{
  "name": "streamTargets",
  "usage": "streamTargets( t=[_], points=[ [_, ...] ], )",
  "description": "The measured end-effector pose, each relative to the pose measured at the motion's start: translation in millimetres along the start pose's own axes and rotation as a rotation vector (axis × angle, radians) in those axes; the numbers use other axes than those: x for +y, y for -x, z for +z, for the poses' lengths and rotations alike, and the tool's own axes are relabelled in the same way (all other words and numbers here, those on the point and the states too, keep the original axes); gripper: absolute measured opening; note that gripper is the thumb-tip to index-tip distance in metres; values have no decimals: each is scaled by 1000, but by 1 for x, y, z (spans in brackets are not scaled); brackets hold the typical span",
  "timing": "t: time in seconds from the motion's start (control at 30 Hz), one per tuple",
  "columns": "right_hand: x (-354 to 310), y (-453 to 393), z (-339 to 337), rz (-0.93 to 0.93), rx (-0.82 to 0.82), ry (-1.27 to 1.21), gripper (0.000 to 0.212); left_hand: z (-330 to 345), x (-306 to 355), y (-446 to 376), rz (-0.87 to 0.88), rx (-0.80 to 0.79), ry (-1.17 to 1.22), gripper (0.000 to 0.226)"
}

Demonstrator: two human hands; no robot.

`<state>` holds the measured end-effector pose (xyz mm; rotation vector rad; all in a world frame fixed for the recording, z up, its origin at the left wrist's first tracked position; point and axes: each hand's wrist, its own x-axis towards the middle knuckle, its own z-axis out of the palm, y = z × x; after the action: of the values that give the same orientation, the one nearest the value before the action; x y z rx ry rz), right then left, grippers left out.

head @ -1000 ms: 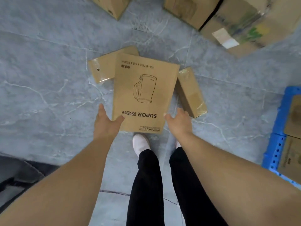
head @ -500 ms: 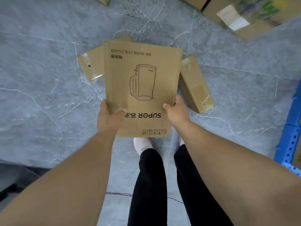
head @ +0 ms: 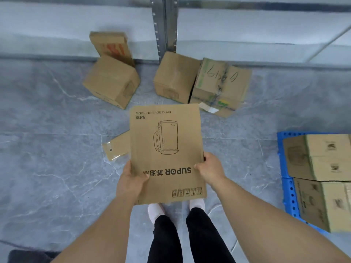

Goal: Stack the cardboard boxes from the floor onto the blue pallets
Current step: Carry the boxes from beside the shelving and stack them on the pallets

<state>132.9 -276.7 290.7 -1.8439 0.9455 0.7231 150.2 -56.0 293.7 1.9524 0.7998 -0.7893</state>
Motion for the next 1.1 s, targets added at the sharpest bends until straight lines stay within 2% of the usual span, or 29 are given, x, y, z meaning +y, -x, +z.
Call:
streamTargets(
  t=[0.1, 0.17, 0.3, 0.53, 0.67, 0.83, 0.93, 1.1],
  points=[
    [-3, 33, -45, -13, 36, -70, 29, 3, 38, 36, 93, -7, -49, 60],
    [-2, 57, -70, -22, 52, -145, 35, 7, 59, 54, 143, -30, -81, 53],
    [15, 105, -115, -23, 88, -301, 50, 25, 92, 90, 233, -161, -130, 40],
    [57, 190, -184, -66, 195, -510, 70, 64, 138, 161, 421, -455, -288, 55],
    [82, 223, -203, -45, 352, -607, 61, 94, 166, 198, 525, -597, -380, 68],
    [124, 243, -219, 21, 487, -794, 48, 140, 193, 239, 664, -669, -509, 73],
    [152, 247, -233, 31, 549, -863, 50, 175, 202, 258, 685, -671, -606, 63],
    [200, 234, -278, 57, 601, -972, 56, 254, 222, 284, 737, -713, -696, 29]
  ],
)
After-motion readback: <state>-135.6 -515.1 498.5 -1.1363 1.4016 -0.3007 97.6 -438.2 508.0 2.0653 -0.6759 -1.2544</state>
